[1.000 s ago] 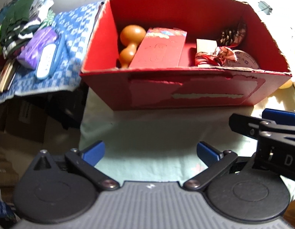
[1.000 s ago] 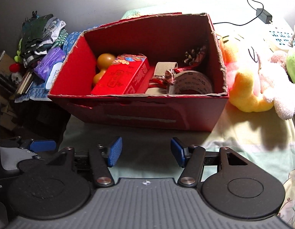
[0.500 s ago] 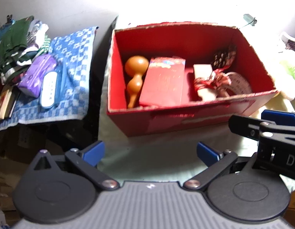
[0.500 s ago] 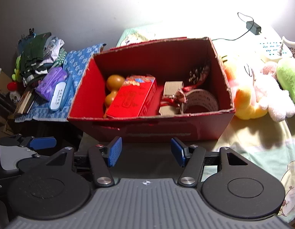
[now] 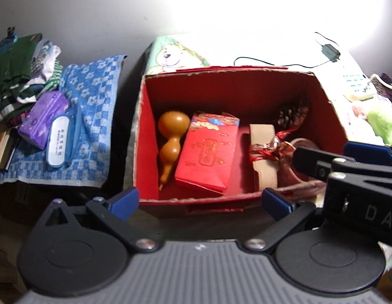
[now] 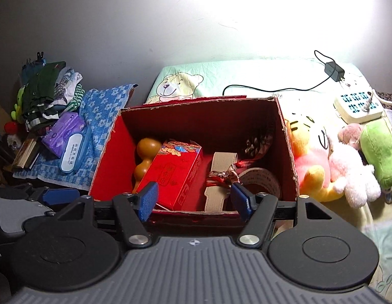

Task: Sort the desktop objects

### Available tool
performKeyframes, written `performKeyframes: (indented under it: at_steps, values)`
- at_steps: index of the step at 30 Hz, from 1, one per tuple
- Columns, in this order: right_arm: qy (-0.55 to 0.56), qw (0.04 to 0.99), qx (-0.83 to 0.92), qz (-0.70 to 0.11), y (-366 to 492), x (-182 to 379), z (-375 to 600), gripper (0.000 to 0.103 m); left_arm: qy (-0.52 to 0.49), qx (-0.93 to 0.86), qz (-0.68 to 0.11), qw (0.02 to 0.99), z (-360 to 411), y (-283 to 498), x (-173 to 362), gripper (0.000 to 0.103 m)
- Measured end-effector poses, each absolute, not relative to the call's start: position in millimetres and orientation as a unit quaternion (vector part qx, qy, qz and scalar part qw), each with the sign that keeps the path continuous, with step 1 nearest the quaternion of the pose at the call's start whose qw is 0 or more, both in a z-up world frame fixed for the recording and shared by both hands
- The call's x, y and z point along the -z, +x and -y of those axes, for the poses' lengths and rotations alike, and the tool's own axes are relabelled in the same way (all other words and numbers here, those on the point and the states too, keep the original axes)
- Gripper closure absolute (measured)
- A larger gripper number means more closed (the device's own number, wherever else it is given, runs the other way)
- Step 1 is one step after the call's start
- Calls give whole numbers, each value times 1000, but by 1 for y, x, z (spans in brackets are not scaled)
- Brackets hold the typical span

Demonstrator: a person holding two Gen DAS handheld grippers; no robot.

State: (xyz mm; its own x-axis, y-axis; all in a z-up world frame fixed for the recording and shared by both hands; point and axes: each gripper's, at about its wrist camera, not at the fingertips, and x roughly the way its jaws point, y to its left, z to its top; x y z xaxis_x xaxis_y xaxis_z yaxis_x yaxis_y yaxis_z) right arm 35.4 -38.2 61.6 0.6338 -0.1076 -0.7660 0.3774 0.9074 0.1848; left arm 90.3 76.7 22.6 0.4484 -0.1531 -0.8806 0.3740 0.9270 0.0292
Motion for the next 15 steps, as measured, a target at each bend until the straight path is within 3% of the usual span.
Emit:
performKeyframes:
  at_steps: [15]
  values:
    - [176,871,128,-440,71,-32,86,33,114,88,-545,826,-56,126,2,0]
